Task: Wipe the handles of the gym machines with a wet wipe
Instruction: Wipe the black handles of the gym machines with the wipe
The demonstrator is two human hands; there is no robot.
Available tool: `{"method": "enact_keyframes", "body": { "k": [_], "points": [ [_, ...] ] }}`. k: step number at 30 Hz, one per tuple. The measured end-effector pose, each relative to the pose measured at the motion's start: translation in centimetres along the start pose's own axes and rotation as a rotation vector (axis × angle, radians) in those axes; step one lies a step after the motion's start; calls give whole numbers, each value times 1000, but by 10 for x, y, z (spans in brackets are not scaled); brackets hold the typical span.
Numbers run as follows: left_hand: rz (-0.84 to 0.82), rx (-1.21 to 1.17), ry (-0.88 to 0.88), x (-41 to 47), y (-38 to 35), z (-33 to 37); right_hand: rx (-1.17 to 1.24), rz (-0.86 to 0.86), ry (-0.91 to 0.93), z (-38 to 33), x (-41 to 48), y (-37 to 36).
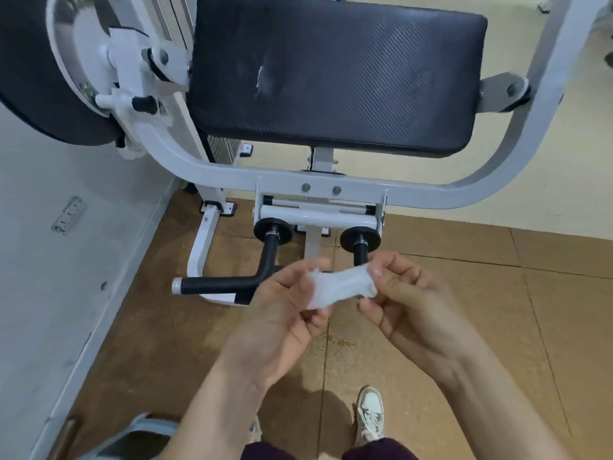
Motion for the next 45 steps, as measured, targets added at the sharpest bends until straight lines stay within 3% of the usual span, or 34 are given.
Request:
{"method": "enact_keyframes", "body": {
  "k": [2,4,8,11,14,17,20,24,29,36,41,45],
  "points": [
    [-109,190,57,2,-14,-26,18,-35,-57,-13,1,31],
    [-54,263,55,11,-24,-51,46,-113,-109,-20,3,56],
    [270,-169,52,28,-34,-95,109,-188,-145,-24,13,90],
    [425,-299,21,40,-38,-117,77,-217,-168,-20,26,108],
    [492,-139,19,51,-40,-125,130,-278,-184,-17,35,112],
    [470,254,-20,61,-29,-128,108,-164,-136,-16,54,119],
    [386,540,-112,65,-16,-134,-85,12,-53,-12,69,127],
    [325,444,-80,66,-4,-147,-592,245,116,-7,70,131],
    [165,577,-16,63,5,-163,-876,365,277,11,72,156],
    [287,706,-52,65,10,-186,-1327,250,433,32,60,175],
    [411,836,-108,67,6,-193,-1510,474,589,25,48,203],
    [443,1185,-344,78,4,-183,-1583,680,512,8,39,234]
  ]
}}
Point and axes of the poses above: each hand's wrist, its own x-axis towards the middle knuckle, its own y-axis out of the back of the hand, z = x × y, the point moved 4 cm from there along x, towards the middle knuckle, and after that the axes turned 11 degrees about -y, right-handed, at the moved point
